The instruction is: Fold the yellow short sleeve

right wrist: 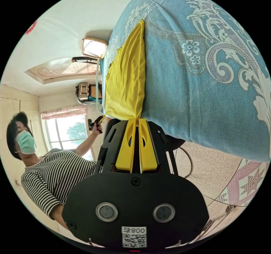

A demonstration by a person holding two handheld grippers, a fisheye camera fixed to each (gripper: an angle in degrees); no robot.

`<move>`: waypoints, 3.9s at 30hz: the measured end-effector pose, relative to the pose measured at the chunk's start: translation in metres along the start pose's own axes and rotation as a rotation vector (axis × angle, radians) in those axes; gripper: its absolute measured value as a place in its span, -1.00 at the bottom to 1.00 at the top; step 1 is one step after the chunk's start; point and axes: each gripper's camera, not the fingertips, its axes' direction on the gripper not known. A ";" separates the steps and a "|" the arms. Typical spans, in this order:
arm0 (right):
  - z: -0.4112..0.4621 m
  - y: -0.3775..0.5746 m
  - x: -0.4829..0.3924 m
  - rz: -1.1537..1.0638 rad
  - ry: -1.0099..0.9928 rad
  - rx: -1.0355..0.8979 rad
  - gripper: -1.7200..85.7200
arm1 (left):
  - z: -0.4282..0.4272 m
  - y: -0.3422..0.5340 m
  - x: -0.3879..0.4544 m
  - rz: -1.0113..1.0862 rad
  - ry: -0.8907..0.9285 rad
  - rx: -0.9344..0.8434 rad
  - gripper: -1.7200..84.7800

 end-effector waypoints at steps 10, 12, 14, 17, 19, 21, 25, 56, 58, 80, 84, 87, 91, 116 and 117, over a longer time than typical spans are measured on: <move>-0.007 -0.006 0.005 -0.028 -0.092 0.031 -0.93 | 0.095 0.066 0.185 0.586 0.150 -0.109 -0.88; -0.010 -0.008 0.001 -0.044 -0.106 0.035 -0.92 | 0.126 0.084 0.237 0.738 0.203 -0.144 -0.85; -0.013 -0.011 -0.003 -0.062 -0.119 0.035 -0.92 | 0.168 0.110 0.302 0.925 0.241 -0.183 -0.80; -0.017 -0.018 -0.009 -0.086 -0.132 0.029 -0.92 | 0.216 0.143 0.370 1.122 0.227 -0.218 -0.75; -0.020 -0.025 -0.012 -0.097 -0.149 0.024 -0.92 | 0.240 0.163 0.402 1.224 0.183 -0.219 -0.72; -0.022 -0.030 -0.014 -0.102 -0.156 0.017 -0.92 | 0.262 0.185 0.428 1.328 0.129 -0.234 -0.70; -0.022 -0.043 -0.020 -0.122 -0.195 0.009 -0.92 | 0.310 0.239 0.470 1.561 -0.120 -0.206 -0.71; 0.004 -0.293 0.050 0.084 -0.058 0.187 -0.74 | 0.392 0.244 0.494 1.229 -0.016 -0.120 -0.92; 0.010 -0.311 0.054 0.087 -0.085 0.194 -0.76 | 0.393 0.243 0.494 1.228 -0.009 -0.123 -0.92; 0.097 -0.416 0.059 0.038 -0.119 0.158 -0.93 | 0.350 0.203 0.464 1.151 0.090 -0.118 -0.93; 0.109 -0.418 0.055 0.022 -0.149 0.184 -0.94 | 0.330 0.192 0.453 1.133 0.111 -0.106 -0.93; 0.120 -0.420 0.047 0.001 -0.173 0.205 -0.94 | 0.309 0.182 0.442 1.114 0.130 -0.085 -0.93; 0.141 -0.423 0.027 -0.039 -0.217 0.243 -0.94 | 0.271 0.165 0.419 1.075 0.166 -0.041 -0.93; 0.530 -0.519 -0.193 -0.338 -0.061 0.050 -0.94 | 0.018 0.025 0.073 0.277 0.278 0.272 -0.93; 0.555 -0.524 -0.198 -0.342 -0.031 0.031 -0.94 | 0.015 0.023 0.065 0.255 0.284 0.271 -0.93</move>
